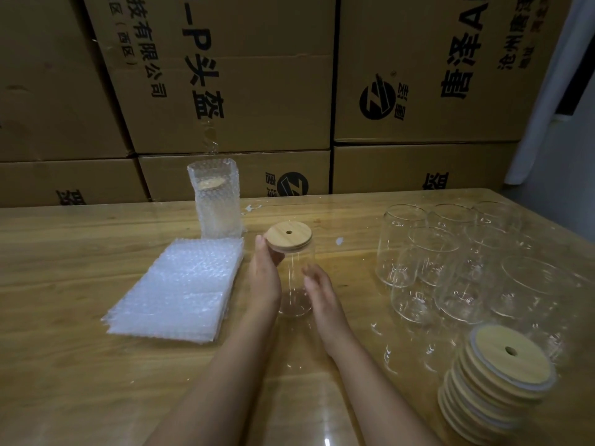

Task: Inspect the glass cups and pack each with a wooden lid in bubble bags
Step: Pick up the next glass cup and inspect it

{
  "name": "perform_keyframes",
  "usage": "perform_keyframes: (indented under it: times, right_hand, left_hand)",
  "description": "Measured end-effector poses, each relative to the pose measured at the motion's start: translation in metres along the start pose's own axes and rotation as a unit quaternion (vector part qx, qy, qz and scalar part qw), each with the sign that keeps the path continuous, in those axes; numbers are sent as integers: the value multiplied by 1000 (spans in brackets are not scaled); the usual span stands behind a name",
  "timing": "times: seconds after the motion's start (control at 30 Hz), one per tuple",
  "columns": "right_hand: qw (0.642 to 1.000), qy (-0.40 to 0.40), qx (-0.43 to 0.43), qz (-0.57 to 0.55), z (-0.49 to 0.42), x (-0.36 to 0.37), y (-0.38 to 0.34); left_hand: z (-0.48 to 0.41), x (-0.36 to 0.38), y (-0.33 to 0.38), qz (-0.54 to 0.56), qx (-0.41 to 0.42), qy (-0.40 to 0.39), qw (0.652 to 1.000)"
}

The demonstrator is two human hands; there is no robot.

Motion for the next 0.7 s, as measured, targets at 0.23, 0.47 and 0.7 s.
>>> perform_keyframes:
  times: [0.23, 0.47, 0.7]
  right_hand:
    - [1000, 12, 7, -24, -4, -2, 2]
    - [1000, 17, 12, 5, -1, -2, 3]
    - [1000, 25, 2, 7, 3, -4, -2]
  left_hand:
    - [15, -3, -31, 41, -125, -2, 991]
    - [16, -16, -24, -52, -138, -54, 988]
    - [-6, -72, 29, -438, 148, -80, 883]
Point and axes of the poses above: each hand's wrist, its own z-axis away from the middle knuckle, its own x-axis out of the palm, y = z × x, the point moved 5 cm from there along -z, towards the middle knuckle, and after that the axes turned 7 degrees about x, right-handed, at the moved point
